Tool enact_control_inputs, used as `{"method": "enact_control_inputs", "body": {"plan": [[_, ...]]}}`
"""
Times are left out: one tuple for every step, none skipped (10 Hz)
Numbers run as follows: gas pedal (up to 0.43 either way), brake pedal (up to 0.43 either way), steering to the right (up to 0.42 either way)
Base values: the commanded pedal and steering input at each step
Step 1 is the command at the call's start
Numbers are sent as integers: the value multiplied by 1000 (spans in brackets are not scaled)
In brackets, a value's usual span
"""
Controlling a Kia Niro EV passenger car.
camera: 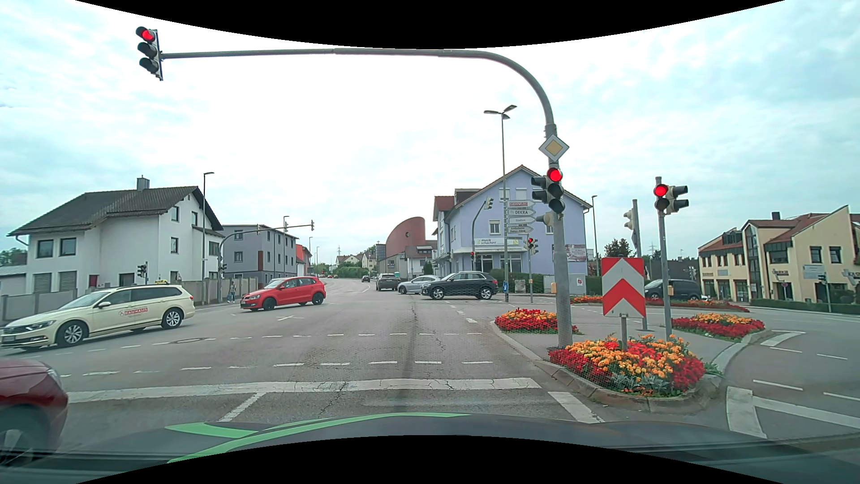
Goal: Follow the waypoints while adhering to traffic rules and regulations
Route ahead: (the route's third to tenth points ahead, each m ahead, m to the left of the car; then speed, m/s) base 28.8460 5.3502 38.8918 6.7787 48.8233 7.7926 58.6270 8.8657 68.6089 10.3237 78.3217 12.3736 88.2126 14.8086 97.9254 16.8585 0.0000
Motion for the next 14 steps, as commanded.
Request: {"method": "enact_control_inputs", "body": {"plan": [[0,274,5],[0,274,5],[0,274,5],[0,274,5],[0,274,5],[0,274,5],[0,274,5],[0,274,5],[0,274,4],[0,274,4],[0,280,5],[0,274,5],[0,274,5],[0,280,5]]}}
